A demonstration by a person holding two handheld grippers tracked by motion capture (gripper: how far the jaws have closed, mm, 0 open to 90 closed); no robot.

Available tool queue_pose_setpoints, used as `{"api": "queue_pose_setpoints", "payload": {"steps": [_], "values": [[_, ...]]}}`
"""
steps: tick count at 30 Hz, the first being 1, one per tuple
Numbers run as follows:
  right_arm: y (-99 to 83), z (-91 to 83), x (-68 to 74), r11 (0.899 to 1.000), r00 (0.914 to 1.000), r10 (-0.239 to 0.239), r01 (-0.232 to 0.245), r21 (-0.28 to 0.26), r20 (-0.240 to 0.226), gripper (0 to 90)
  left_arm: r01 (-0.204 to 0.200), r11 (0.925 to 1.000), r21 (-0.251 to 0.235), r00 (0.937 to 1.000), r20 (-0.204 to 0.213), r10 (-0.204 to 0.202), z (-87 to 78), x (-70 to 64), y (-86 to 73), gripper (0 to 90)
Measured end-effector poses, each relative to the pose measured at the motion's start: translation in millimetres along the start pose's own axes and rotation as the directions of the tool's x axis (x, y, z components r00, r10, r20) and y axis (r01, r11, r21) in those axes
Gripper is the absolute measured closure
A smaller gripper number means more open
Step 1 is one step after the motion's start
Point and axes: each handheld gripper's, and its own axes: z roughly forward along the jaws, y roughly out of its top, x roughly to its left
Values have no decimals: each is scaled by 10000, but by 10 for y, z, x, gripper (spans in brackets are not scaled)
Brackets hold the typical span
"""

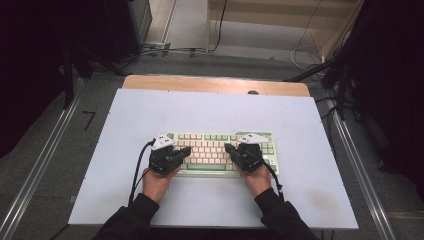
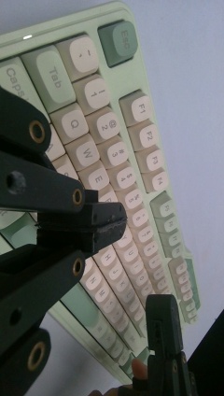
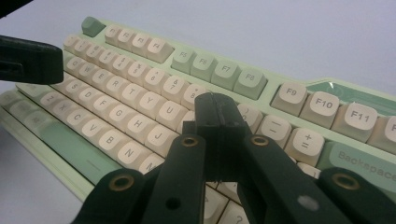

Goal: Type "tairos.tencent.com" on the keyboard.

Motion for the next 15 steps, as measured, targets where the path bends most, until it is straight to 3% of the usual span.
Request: {"api": "queue_pose_setpoints", "payload": {"steps": [15], "values": [[13, 114, -10, 9996, 9997, 139, -144, 244, 210, 873, 41, 10000, 29, 10000, -63, -40, 2, 25, 6, 900]]}}
